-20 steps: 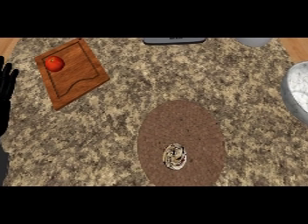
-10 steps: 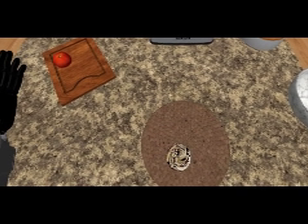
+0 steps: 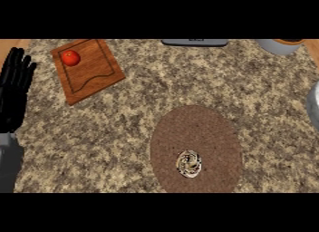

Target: Pick the lemon from the placemat and place it in the bowl

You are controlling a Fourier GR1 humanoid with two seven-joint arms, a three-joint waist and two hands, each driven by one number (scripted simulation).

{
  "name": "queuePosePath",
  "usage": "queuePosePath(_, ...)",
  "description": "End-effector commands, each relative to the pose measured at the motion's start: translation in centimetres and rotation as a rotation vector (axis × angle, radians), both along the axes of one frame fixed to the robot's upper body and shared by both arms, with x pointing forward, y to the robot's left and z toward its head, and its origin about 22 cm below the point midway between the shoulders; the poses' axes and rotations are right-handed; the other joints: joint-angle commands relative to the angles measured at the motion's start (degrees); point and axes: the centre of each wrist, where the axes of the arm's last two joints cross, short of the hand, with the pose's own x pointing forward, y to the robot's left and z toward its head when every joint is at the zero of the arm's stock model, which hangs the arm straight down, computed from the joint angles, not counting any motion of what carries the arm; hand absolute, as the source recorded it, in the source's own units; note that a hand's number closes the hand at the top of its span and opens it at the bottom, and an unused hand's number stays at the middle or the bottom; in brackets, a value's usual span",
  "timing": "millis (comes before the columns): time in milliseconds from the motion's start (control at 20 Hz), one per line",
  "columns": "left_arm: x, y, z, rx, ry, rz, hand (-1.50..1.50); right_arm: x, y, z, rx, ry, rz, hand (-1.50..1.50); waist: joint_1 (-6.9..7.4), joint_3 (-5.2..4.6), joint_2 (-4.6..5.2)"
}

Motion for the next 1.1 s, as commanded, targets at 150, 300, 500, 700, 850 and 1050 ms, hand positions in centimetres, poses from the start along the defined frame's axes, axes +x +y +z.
queuePosePath(150,-0.3,-1.1,0.5,0.007,0.000,-0.005,0.00,5.4,2.6,-2.3,0.089,0.122,0.194,1.50,0.57,-0.01,-0.22)
queuePosePath(300,-0.6,0.0,-0.4,0.011,0.001,-0.003,0.00,8.0,4.4,-3.5,0.109,0.174,0.239,1.50,-0.43,-0.12,-0.36)
queuePosePath(500,-0.3,-0.2,0.5,0.006,0.007,0.007,0.00,12.4,7.8,-7.2,0.106,0.215,0.258,1.50,-0.44,-0.08,-0.32)
queuePosePath(700,-0.6,0.1,0.2,0.004,0.002,0.020,0.00,15.0,9.7,-7.8,0.085,0.222,0.233,1.50,-0.65,-0.07,-0.23)
queuePosePath(850,-0.3,-0.7,0.9,-0.003,0.016,0.014,0.00,15.4,10.3,-11.0,0.008,0.247,0.160,1.50,-0.85,-0.04,-0.23)
queuePosePath(1050,-0.2,-0.9,-0.5,-0.004,0.015,0.020,0.00,17.0,12.7,-16.1,0.058,0.298,0.052,1.50,-0.85,-0.04,-0.08)
